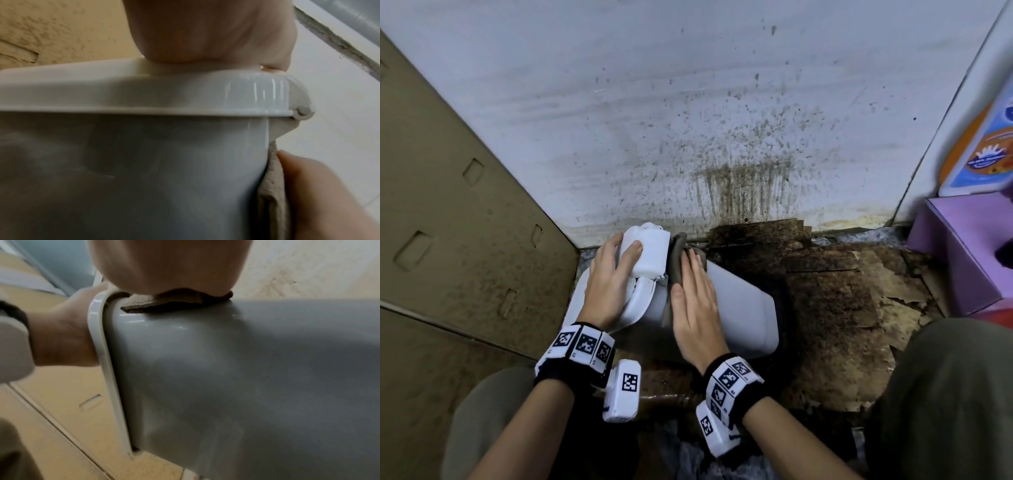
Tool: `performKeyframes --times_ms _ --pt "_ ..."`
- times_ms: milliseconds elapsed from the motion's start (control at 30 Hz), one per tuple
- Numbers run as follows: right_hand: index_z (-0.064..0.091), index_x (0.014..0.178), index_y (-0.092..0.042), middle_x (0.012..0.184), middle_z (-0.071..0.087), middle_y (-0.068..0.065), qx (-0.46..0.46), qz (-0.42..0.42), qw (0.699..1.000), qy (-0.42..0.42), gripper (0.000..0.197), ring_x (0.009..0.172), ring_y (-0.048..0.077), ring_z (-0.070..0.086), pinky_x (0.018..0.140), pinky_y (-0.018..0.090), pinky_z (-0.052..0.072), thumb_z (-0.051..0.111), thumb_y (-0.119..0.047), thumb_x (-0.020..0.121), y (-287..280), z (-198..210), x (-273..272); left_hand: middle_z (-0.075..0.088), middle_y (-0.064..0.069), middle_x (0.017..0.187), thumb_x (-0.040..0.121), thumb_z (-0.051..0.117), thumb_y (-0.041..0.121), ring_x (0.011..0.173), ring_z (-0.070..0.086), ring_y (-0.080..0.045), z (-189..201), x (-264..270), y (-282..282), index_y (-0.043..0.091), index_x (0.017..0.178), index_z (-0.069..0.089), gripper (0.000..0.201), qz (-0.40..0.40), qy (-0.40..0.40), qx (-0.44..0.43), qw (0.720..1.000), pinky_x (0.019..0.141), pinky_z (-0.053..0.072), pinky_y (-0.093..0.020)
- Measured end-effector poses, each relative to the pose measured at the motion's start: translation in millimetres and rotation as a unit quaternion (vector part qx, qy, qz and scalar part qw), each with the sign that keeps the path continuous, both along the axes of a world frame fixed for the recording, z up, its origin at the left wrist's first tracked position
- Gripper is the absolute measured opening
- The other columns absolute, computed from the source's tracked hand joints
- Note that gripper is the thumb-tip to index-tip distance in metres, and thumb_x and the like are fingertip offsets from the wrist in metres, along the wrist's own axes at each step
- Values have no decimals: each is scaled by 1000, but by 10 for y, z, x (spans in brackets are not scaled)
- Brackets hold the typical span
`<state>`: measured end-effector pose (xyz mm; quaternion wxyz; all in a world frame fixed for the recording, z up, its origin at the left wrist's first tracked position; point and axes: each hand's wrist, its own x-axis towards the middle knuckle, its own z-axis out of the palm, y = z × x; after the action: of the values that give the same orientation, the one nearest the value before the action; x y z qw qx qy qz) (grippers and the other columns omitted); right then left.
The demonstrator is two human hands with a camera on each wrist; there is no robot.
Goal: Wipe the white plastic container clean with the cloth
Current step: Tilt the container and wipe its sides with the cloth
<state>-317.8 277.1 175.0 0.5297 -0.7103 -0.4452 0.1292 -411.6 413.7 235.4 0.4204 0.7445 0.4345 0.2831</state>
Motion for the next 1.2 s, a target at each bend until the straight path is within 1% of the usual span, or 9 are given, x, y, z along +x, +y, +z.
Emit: performKeyframes --times_ms 100,233,433,600,767,900,967,1067,1200 --pt "18 159 -22 167 16 -4 5 -18 999 -27 56 154 4 8 125 33 15 24 -39 106 -24 -74 51 48 5 146 83 43 80 139 40 -15 26 19 -38 35 140 49 73 -4 12 6 1000 119 29 -50" --pt "22 159 -22 166 20 -7 11 -16 1000 -22 54 153 3 11 124 34 19 28 -36 107 -67 -144 108 46 5 148 82 42 80 140 35 -12 79 30 -88 32 144 48 78 -2 18 7 1000 120 25 -48" --pt "24 158 -22 165 21 -10 13 -17 1000 -23 53 153 4 14 124 28 18 30 -33 107 -124 -277 226 47 7 145 82 44 78 139 38 -14 87 34 -85 31 142 49 76 0 10 1 1000 120 27 -48" --pt "25 158 -19 165 19 -12 -2 -25 999 -20 54 153 5 17 124 23 14 27 -33 106 -336 -629 431 49 7 145 82 46 78 138 41 -14 71 33 -61 32 141 51 75 -1 3 -3 1000 119 30 -49" --pt "20 157 -26 164 13 -16 -62 -74 993 73 52 152 -1 10 126 28 11 26 -33 106 -601 -1007 612 50 8 144 80 47 84 137 44 -13 34 41 -42 33 140 52 79 1 2 -4 1000 118 32 -50" --pt "17 159 -26 165 9 -17 -105 -88 982 130 50 151 -5 7 125 24 7 28 -28 110 -696 -1057 663 50 8 144 79 48 84 137 43 -13 45 69 -52 33 140 52 79 1 2 -5 1000 118 31 -49" --pt "16 160 -25 167 12 -13 -110 -106 975 161 52 151 -2 9 124 22 6 28 -29 109 -721 -1065 680 50 9 145 81 47 79 137 42 -13 54 75 -58 32 141 51 76 2 6 -3 1000 118 31 -49" --pt "17 160 -25 167 12 -12 -118 -125 969 180 52 153 4 8 126 30 7 28 -32 109 -722 -1082 685 50 10 145 82 47 80 137 44 -12 46 63 -48 34 141 51 75 1 5 -5 1000 118 31 -50" --pt "19 159 -22 166 15 -10 -105 -142 969 173 51 153 6 9 125 24 4 29 -27 110 -651 -1095 651 50 10 145 82 48 79 137 43 -12 36 52 -27 33 140 52 75 7 1 -9 1000 118 30 -49"
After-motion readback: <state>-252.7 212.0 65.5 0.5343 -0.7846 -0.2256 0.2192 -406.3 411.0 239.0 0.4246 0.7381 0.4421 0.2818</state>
